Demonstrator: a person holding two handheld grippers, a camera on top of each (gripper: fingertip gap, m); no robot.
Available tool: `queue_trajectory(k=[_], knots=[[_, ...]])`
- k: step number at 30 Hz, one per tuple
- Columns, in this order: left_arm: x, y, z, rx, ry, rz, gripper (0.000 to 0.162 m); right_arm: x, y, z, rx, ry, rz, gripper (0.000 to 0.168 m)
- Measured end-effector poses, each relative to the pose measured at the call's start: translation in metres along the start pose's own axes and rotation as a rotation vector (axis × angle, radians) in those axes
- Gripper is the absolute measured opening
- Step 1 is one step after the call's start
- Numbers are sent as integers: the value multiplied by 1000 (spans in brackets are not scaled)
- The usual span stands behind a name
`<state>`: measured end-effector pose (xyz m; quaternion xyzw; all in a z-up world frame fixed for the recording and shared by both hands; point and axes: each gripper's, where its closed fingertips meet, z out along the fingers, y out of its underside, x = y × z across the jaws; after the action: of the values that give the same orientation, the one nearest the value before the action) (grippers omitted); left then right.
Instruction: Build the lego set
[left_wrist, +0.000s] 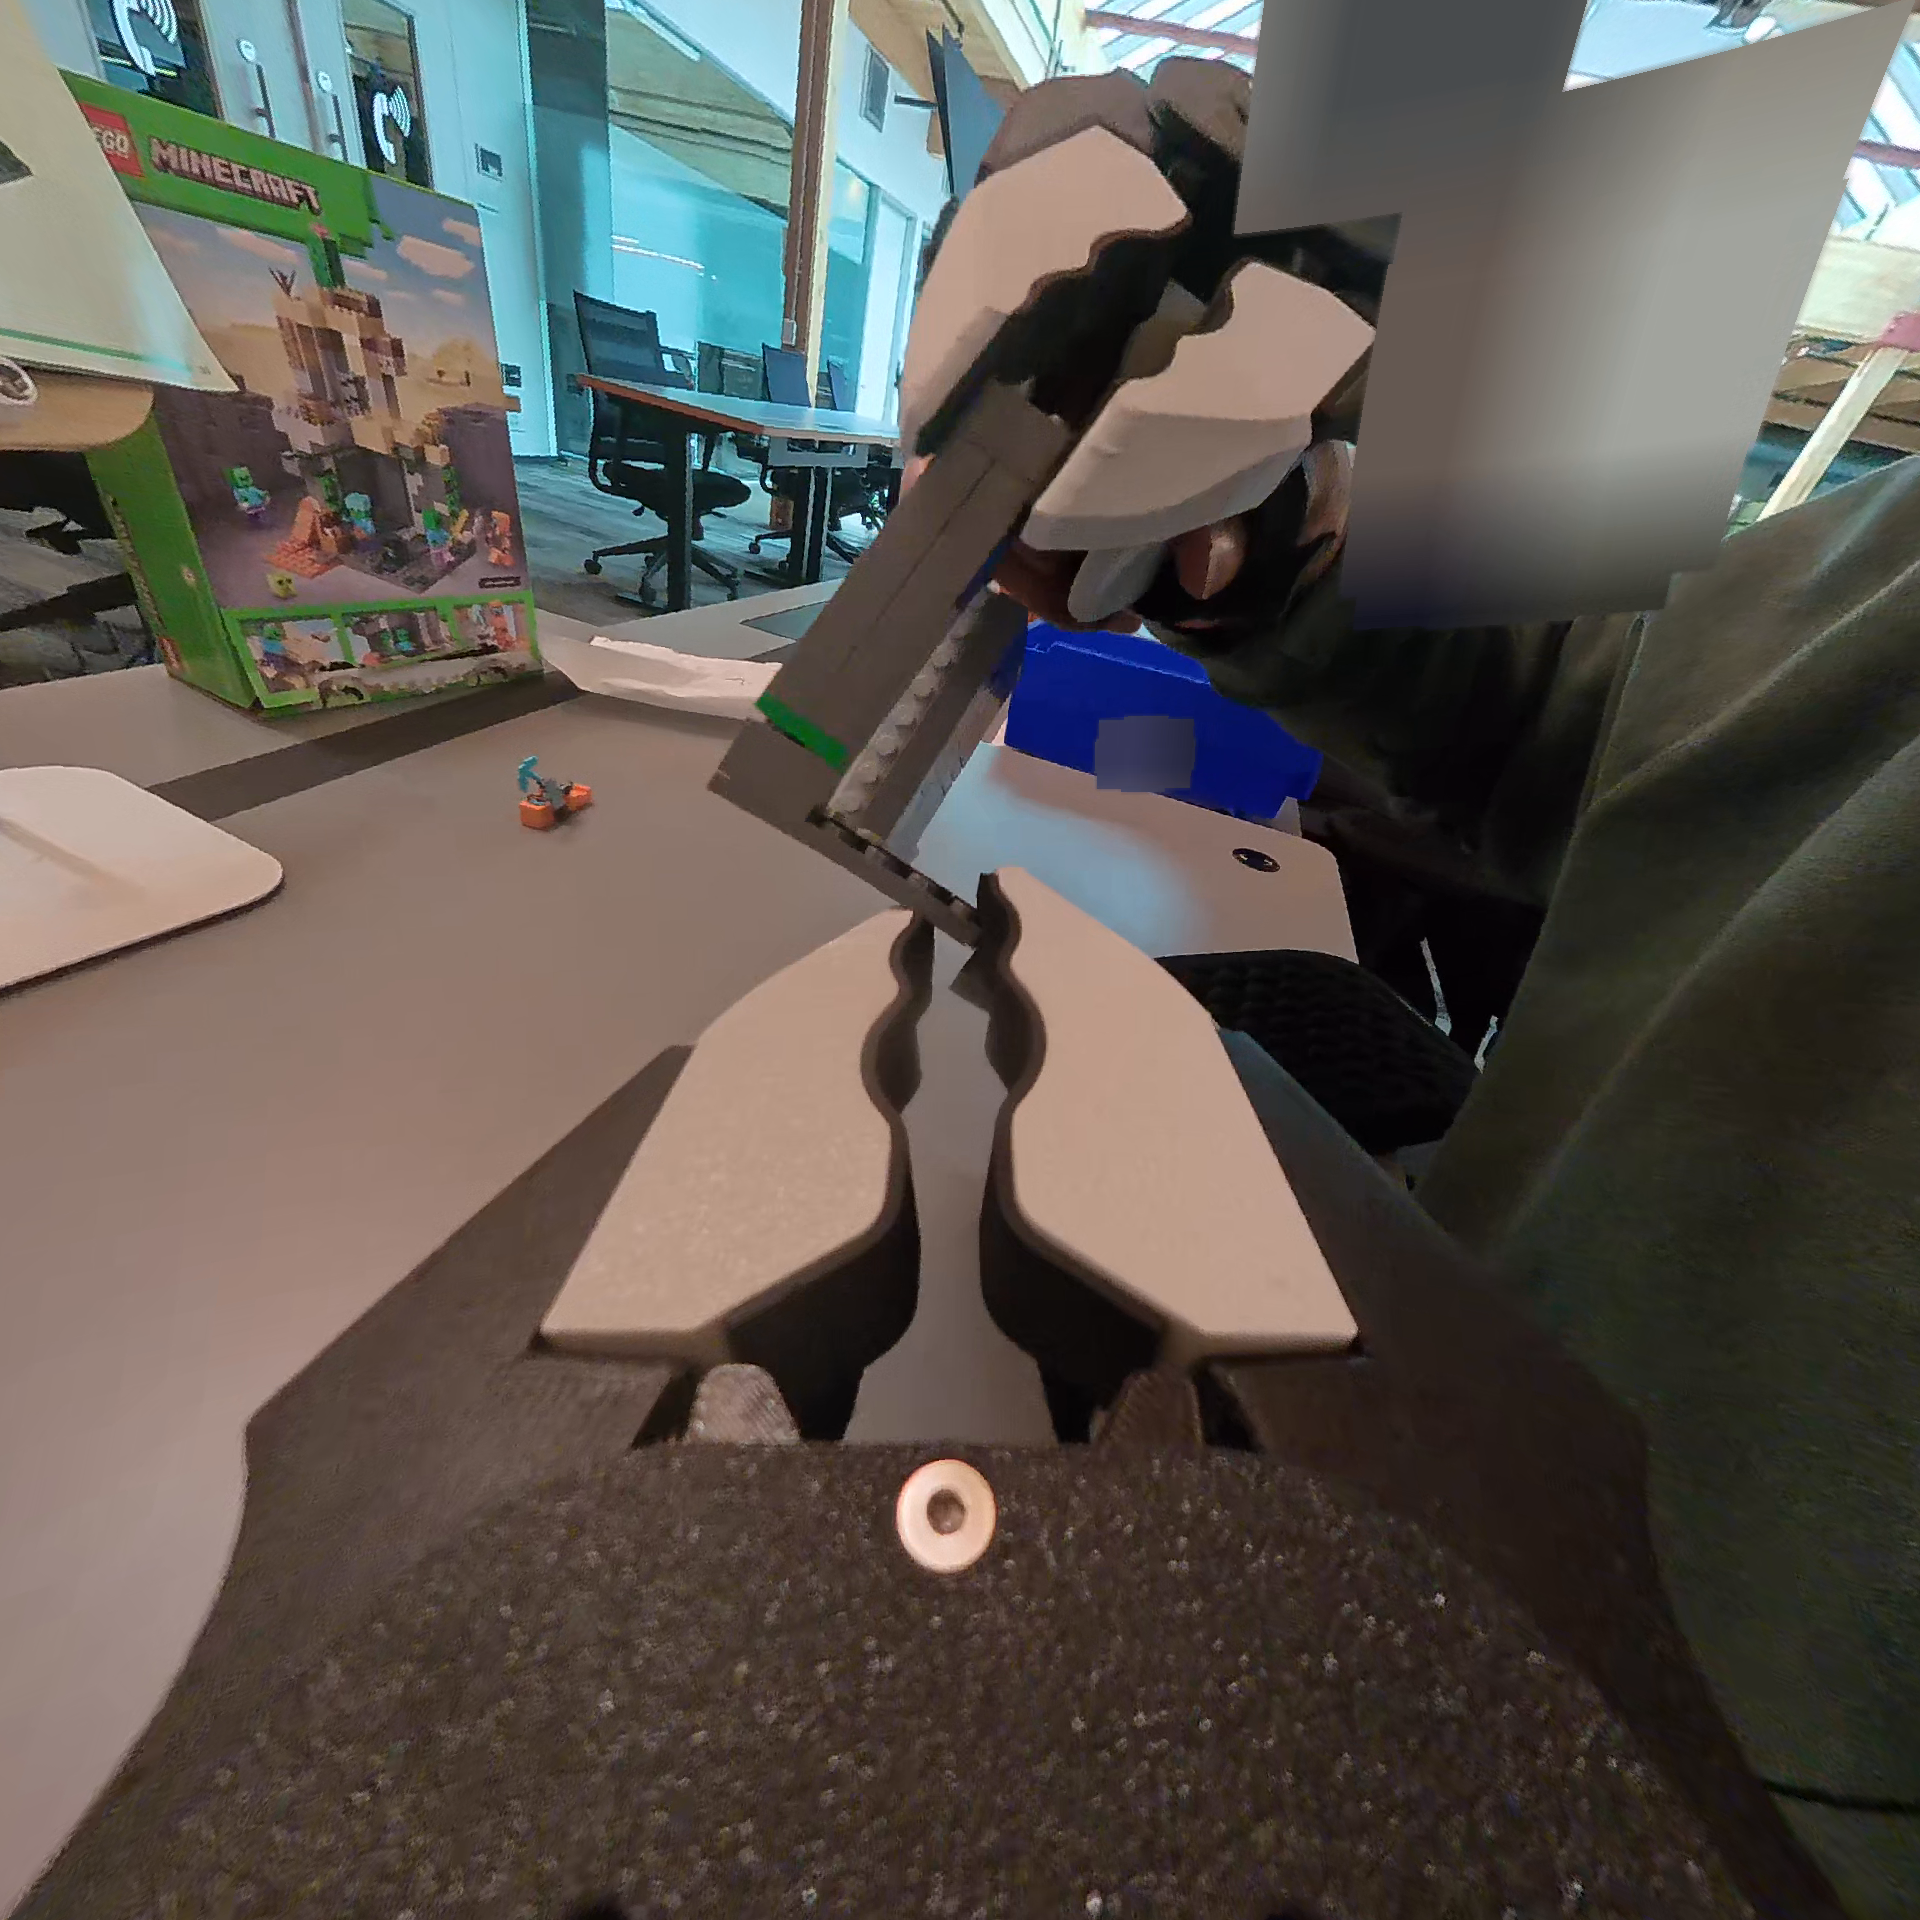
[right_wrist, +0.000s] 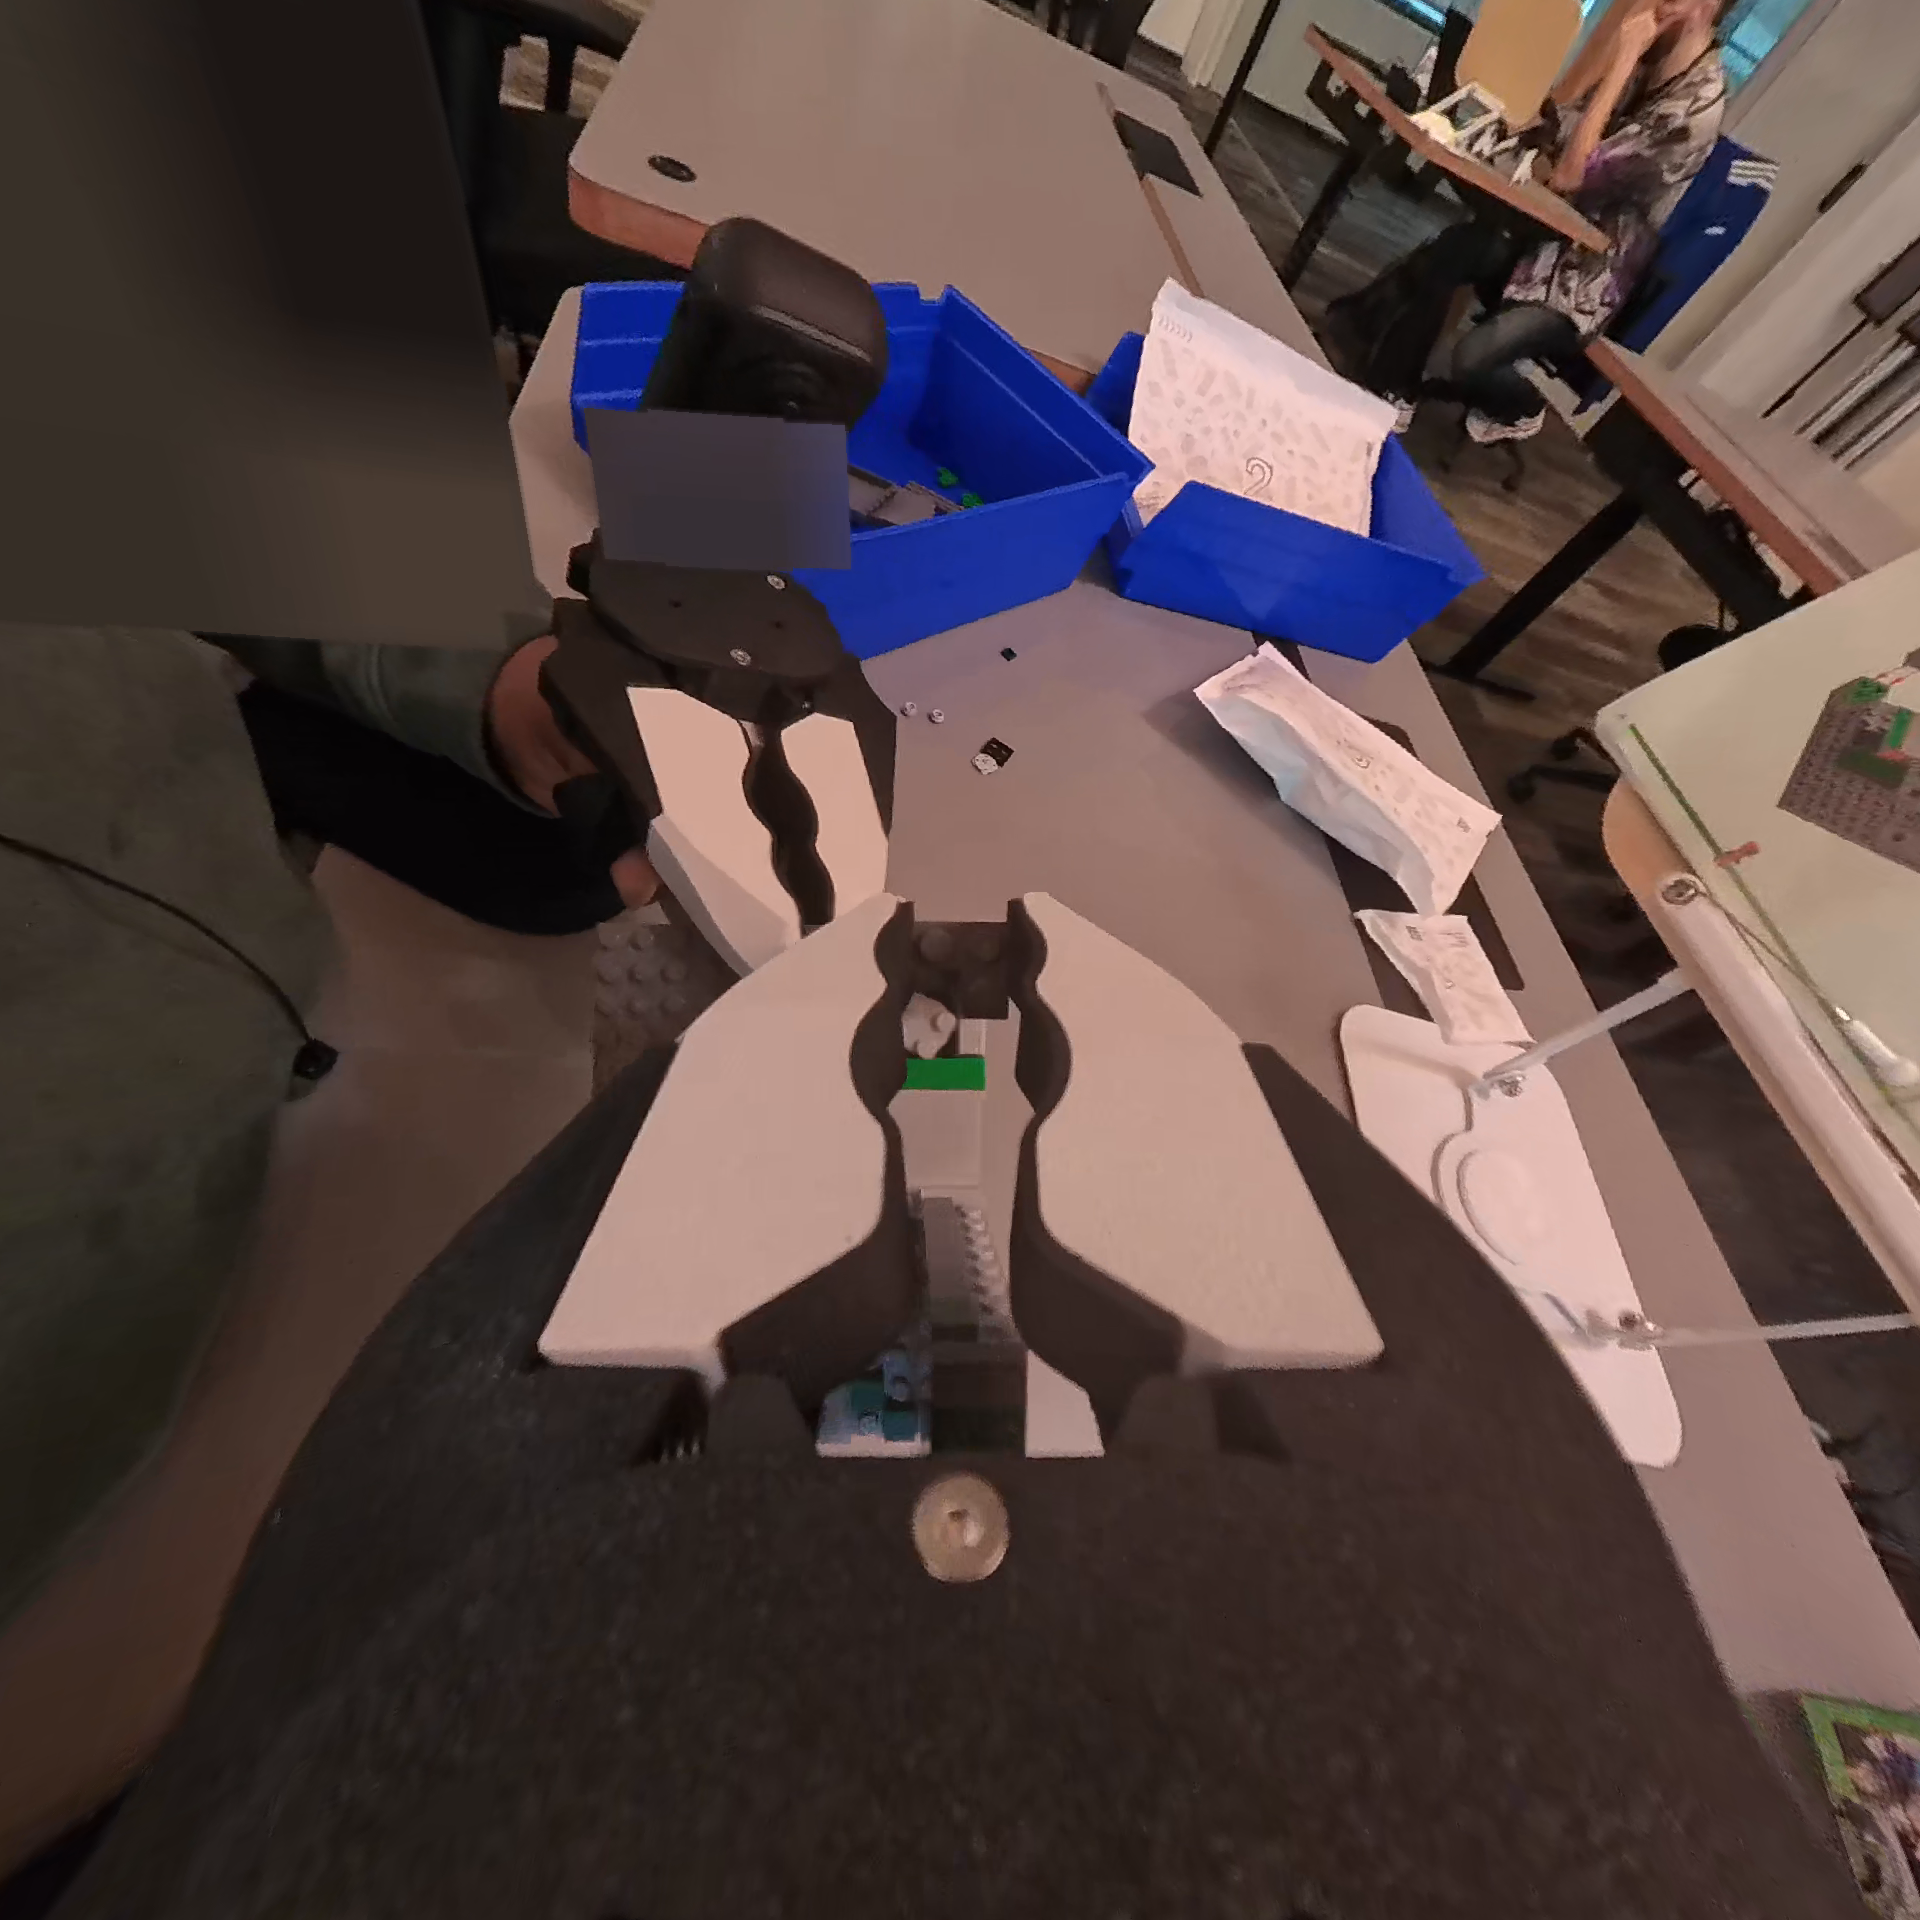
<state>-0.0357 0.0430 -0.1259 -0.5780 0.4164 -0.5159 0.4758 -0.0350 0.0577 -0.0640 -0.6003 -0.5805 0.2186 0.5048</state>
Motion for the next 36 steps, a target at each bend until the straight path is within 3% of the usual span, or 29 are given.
queue_trajectory(k=[7,13,23,32,36], knots=[[9,-4,2,4,21,58,9,-5,-7,-8,34,-96,-38,17],[11,-5,1,1,17,102,9,-2,-9,-8,67,-151,97,17],[14,-5,0,2,32,106,9,-3,-9,-7,114,-166,141,17],[-7,1,0,45,109,-319,7,-2,-8,2,25,-166,197,22],[-11,4,-2,65,121,-359,7,4,-19,-7,51,-205,243,28]])
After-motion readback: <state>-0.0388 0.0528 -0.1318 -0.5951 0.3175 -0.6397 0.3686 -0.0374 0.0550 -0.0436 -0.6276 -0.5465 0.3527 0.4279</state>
